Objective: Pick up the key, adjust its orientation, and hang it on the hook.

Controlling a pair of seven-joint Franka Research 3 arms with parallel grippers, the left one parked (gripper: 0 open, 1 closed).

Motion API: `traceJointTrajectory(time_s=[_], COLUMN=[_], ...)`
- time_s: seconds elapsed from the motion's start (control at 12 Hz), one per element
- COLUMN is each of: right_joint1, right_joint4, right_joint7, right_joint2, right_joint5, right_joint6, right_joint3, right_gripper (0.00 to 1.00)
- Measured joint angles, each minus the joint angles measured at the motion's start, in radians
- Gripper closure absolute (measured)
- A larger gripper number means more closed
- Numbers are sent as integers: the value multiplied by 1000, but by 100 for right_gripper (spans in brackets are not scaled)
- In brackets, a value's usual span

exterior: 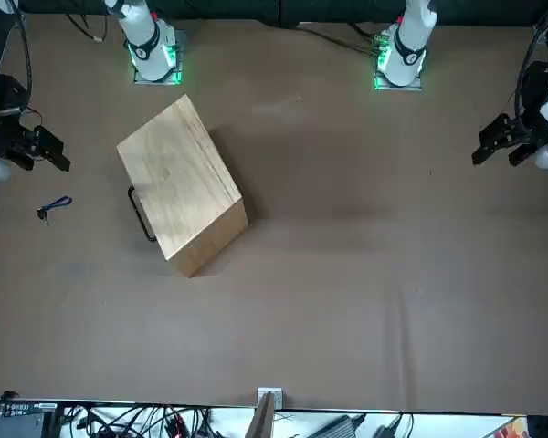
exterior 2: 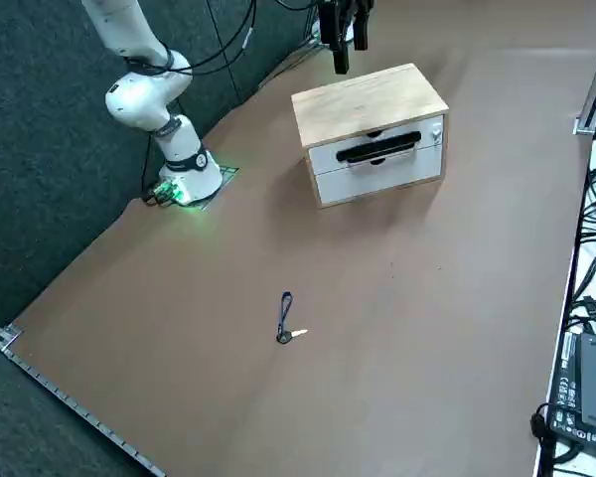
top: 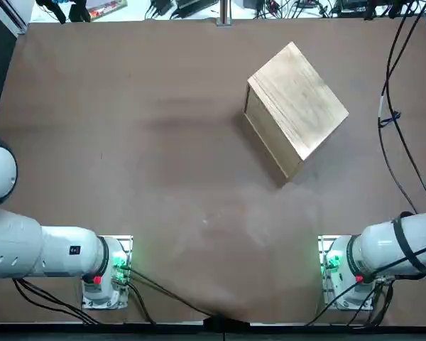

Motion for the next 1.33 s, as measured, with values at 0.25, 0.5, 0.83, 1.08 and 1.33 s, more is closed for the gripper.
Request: traceJointTrajectory(time_s=[0.25, 0.5, 0.83, 1.08, 1.33], right_joint1=[-1, -1, -1, -3, -6], right_joint4=[0, -1, -1, -1, -1], right_joint7=[0, 0, 0, 1, 2], right_joint2=[0, 2, 2, 2, 2], right_joint5=[0, 0, 0, 0, 0], right_joint6=[0, 1, 1, 1, 1], right_joint3=[0, 0, 0, 0, 0], right_gripper=[0, 0, 0, 0, 0])
